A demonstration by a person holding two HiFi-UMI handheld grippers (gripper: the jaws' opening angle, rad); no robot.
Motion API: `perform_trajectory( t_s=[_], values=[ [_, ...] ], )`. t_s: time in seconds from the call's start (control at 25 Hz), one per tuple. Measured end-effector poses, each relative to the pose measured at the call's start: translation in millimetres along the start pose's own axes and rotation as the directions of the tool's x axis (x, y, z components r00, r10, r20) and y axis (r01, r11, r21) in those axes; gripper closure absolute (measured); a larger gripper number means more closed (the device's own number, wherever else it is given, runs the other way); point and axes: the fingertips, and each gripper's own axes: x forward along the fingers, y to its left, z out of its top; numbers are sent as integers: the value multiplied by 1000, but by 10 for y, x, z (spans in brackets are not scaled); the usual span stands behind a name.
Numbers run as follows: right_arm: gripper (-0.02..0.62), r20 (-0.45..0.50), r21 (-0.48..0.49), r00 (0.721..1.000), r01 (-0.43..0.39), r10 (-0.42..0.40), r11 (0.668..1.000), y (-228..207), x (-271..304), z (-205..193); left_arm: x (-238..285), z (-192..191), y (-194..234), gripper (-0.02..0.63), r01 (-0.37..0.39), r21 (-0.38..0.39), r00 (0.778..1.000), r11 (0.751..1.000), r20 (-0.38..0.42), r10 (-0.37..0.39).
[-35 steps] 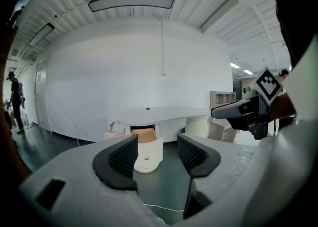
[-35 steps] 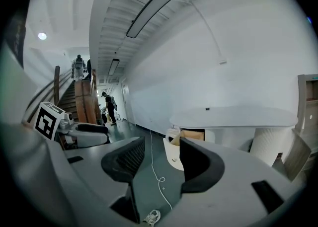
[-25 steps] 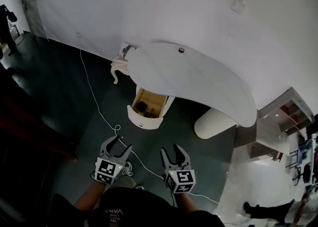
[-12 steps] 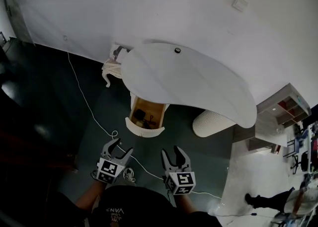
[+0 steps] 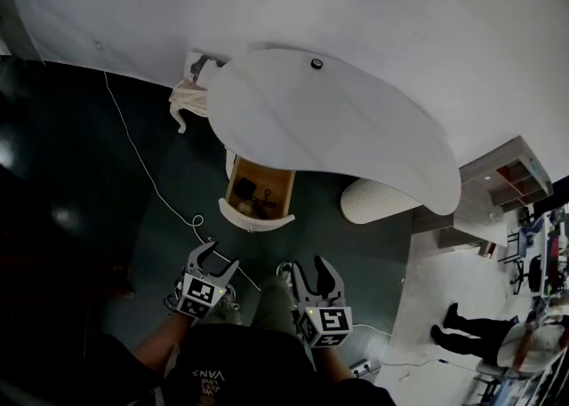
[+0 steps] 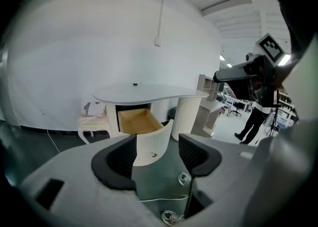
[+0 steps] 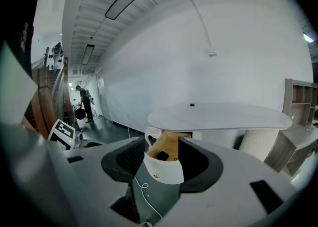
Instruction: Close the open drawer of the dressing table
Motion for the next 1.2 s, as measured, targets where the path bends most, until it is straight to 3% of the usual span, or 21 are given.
perform_trajectory(
  t_s=[0.32, 0.6, 1.04, 1.2],
  values=[
    [391, 5, -50, 996, -89, 89, 995, -60, 353, 169, 492, -65, 8, 348, -19, -39, 1000, 999, 2, 19],
    [391, -26, -88, 986, -164, 163, 982, -182, 622, 175, 856, -282, 36, 348, -55, -116, 997, 992, -61, 49],
    [391, -110, -132, 968, -240, 226, 962, -327, 977, -6, 1342, -528, 173, 348, -92, -160, 994, 983, -78, 80],
    [391, -182, -123, 955, -261, 236, 958, -290, 1038, -106, 1432, -560, 205, 348, -105, -177, 993, 979, -68, 95]
  ],
)
